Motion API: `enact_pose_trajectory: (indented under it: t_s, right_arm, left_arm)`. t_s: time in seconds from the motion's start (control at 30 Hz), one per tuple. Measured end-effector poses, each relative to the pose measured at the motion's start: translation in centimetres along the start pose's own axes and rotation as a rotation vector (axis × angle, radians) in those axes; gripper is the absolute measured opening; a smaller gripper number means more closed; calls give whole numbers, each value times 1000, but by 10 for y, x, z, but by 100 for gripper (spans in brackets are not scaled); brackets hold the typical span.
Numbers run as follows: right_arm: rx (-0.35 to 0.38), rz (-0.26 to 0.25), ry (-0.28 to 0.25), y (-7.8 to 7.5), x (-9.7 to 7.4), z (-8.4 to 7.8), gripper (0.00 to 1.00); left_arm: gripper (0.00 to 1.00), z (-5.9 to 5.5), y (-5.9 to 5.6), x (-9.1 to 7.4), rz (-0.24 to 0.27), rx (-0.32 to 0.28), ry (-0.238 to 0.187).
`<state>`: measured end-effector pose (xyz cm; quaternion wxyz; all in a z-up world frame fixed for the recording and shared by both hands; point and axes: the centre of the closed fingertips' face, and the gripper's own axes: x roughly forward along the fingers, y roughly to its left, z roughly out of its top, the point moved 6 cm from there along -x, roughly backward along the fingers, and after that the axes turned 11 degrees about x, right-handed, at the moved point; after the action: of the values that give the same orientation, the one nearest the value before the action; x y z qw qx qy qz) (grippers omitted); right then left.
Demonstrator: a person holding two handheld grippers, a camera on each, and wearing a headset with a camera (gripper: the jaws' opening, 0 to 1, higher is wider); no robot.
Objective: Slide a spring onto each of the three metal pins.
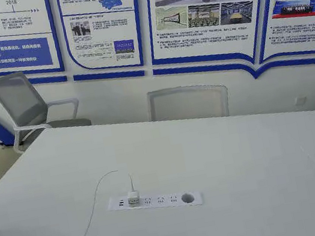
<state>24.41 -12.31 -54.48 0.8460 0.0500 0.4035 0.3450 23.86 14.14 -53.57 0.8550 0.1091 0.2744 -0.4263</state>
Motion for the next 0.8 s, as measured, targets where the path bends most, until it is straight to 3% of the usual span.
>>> enact_pose_trajectory:
  t_s: [0.8]
  right_arm:
    - [31, -18, 10, -5, -15, -23, 78]
  left_arm:
    - [70, 11, -14, 22, -53, 40, 20]
